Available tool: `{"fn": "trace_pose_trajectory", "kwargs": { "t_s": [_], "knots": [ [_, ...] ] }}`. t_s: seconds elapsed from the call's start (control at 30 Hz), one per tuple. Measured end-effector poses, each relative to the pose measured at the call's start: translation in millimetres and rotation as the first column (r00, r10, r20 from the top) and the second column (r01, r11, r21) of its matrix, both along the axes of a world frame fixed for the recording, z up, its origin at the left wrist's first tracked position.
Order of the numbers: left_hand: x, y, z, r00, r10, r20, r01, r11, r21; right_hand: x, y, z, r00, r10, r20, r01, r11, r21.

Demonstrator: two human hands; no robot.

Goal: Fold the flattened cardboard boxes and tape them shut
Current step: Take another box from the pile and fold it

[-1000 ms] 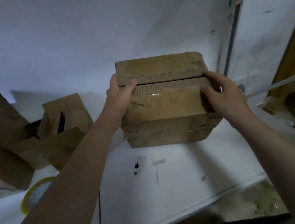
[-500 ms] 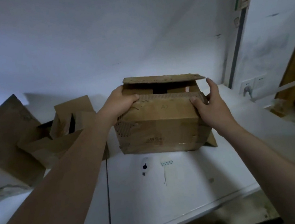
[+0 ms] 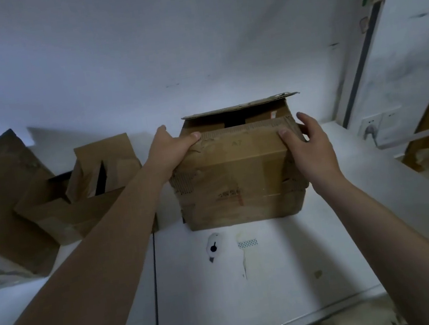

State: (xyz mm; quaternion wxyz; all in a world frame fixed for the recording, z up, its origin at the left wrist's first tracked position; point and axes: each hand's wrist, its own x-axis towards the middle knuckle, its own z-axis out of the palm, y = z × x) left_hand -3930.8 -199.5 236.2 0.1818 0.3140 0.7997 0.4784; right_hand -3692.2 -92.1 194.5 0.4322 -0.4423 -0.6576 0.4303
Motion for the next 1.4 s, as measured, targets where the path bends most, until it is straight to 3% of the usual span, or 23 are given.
{"fn": "trace_pose_trajectory", "kwargs": {
  "t_s": [0.33,0.53,0.7,0.93,1.13,1.23,1.4],
  "knots": [
    [31,47,-14,0.999,-0.034,-0.038,0.037,0.996,0.077,35,20,-3,0.992,-0.129,0.008,0.129,0.991,0.044],
    [22,30,-9,0.993,-0.098,-0.072,0.099,0.995,0.003,27,15,-2,0.996,-0.062,0.064,0.061,0.998,0.016],
    [6,-12,-18,0.992,-0.035,-0.120,0.027,0.997,-0.072,12,-7,-7,0.993,0.066,0.093,-0.067,0.998,0.008],
    [-4,-47,-42,0.998,0.063,-0.008,-0.063,0.997,0.045,0,-25,-34,0.968,0.149,0.202,-0.154,0.988,0.007],
    [17,-44,-80,0.993,-0.088,0.076,0.089,0.996,-0.017,10,-9,-44,0.978,0.128,0.167,-0.105,0.985,-0.139],
    [15,-38,-93,0.992,0.028,0.121,-0.033,0.999,0.037,11,-5,-48,0.979,0.128,0.158,-0.101,0.980,-0.169],
    [14,-25,-98,0.990,0.079,0.120,-0.085,0.995,0.044,7,-3,-53,0.957,0.139,0.255,-0.110,0.986,-0.125]
  ]
}}
